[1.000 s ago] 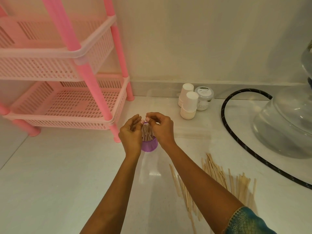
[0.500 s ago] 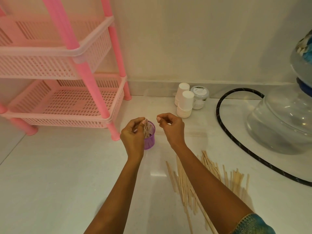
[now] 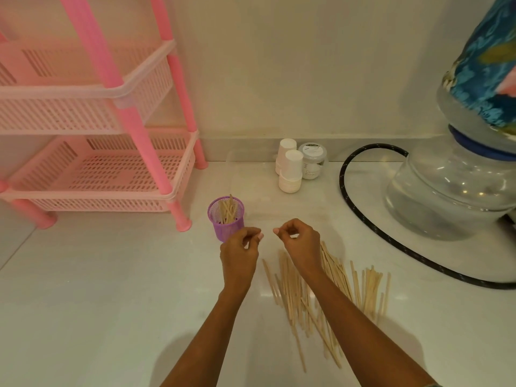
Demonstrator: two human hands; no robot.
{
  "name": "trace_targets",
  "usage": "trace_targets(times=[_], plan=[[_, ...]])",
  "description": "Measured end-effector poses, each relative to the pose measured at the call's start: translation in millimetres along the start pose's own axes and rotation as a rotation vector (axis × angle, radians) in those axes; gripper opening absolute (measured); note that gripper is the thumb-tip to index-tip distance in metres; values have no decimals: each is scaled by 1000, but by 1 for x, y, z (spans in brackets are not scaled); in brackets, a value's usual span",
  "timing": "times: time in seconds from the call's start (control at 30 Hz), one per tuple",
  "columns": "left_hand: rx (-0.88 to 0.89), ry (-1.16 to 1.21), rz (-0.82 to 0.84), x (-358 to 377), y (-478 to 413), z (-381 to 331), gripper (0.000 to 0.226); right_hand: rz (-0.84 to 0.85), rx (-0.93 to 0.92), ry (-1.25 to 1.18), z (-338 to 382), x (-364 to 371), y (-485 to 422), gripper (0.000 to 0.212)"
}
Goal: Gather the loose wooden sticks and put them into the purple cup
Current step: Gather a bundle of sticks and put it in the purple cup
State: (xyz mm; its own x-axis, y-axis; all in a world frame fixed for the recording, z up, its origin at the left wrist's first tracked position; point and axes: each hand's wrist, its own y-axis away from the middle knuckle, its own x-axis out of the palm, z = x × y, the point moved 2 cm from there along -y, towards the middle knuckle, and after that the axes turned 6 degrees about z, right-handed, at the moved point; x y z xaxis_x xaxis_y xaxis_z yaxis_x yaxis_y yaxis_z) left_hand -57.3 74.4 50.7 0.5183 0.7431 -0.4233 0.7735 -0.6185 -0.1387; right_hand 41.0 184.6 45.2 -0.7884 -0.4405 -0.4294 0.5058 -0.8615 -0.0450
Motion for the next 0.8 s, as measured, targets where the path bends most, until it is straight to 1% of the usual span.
trace_targets(times=[0.17, 0.3, 0.33, 0.43, 0.5, 0.57, 0.73, 0.8], plan=[[-125, -194, 142, 10, 22, 14, 20, 23, 29, 72, -17, -4, 18, 17], [-212, -337, 233, 16, 38, 20, 30, 62, 36, 125, -24, -7, 32, 12], [-221, -395, 257, 17, 41, 21, 33, 75, 39, 146, -27, -8, 35, 11], [-180, -665, 322, 20, 50, 22, 45, 113, 70, 228, -37, -8, 43, 10], [-185, -785, 336, 22, 56, 22, 51, 145, 104, 285, -44, -8, 47, 11], [-204, -851, 342, 25, 61, 23, 59, 170, 115, 352, -48, -9, 50, 13], [-233, -940, 349, 32, 73, 23, 82, 194, 131, 420, -52, -12, 58, 18], [-234, -961, 345, 35, 75, 23, 84, 213, 138, 437, -53, -12, 60, 21]])
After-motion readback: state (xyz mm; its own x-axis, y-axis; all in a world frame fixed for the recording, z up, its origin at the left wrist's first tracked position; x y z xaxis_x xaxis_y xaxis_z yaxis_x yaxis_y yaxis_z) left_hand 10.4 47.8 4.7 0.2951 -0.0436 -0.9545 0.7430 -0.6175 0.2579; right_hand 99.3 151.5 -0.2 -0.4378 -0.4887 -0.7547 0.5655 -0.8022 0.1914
